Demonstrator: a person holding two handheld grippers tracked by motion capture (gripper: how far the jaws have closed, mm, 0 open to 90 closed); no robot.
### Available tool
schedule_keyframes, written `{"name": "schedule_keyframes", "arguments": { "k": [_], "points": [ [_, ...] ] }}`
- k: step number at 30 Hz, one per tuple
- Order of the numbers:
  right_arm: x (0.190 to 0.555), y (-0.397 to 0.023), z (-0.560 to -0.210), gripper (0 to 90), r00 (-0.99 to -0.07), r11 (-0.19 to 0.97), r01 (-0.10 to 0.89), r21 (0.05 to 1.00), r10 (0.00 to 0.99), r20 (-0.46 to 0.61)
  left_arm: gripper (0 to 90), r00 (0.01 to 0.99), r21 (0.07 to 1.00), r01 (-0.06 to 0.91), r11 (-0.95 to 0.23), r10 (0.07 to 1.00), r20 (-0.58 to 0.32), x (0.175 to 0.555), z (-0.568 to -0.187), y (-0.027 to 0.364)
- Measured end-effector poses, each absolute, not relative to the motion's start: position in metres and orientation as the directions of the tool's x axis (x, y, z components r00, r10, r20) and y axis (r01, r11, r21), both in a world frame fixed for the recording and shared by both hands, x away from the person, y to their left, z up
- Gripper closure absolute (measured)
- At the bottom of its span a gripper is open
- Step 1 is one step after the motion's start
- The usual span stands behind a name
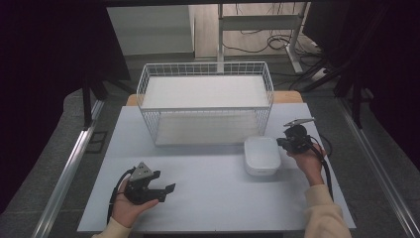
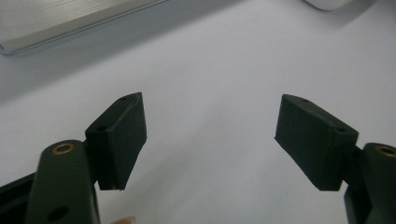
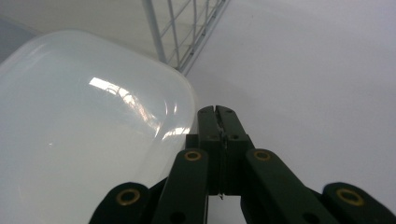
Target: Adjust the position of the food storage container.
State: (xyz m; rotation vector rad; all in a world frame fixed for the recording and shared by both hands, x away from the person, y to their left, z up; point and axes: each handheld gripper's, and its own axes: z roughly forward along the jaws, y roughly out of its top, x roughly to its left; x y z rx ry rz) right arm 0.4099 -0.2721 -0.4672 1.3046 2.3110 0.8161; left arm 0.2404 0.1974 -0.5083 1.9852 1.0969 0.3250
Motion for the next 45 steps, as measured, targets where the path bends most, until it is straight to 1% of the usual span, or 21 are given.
{"name": "schedule_keyframes", "arguments": {
  "k": [10,18,21,38,45],
  "points": [
    [0.406,-0.258,-0.47,89.5,-0.557,0.446,0.639,0.627,0.83,-0.023,24.4,0.588,0.763,0.581,-0.282,0.794,-0.154,0.24,-0.509,0.198],
    [0.396,-0.242,-0.47,89.5,-0.602,0.491,0.612,0.62,0.798,-0.038,24.5,0.583,0.764,0.581,-0.279,0.798,-0.152,0.24,-0.508,0.199],
    [0.394,-0.237,-0.47,89.5,-0.617,0.497,0.606,0.621,0.787,-0.028,24.5,0.585,0.765,0.579,-0.28,0.797,-0.15,0.24,-0.508,0.199],
    [0.38,-0.206,-0.469,89.5,-0.687,0.556,0.566,0.609,0.727,-0.025,24.6,0.58,0.764,0.583,-0.276,0.8,-0.154,0.241,-0.509,0.2],
    [0.377,-0.198,-0.469,89.5,-0.699,0.564,0.563,0.604,0.715,-0.016,24.6,0.578,0.767,0.582,-0.271,0.801,-0.155,0.241,-0.509,0.202]
  ]
}}
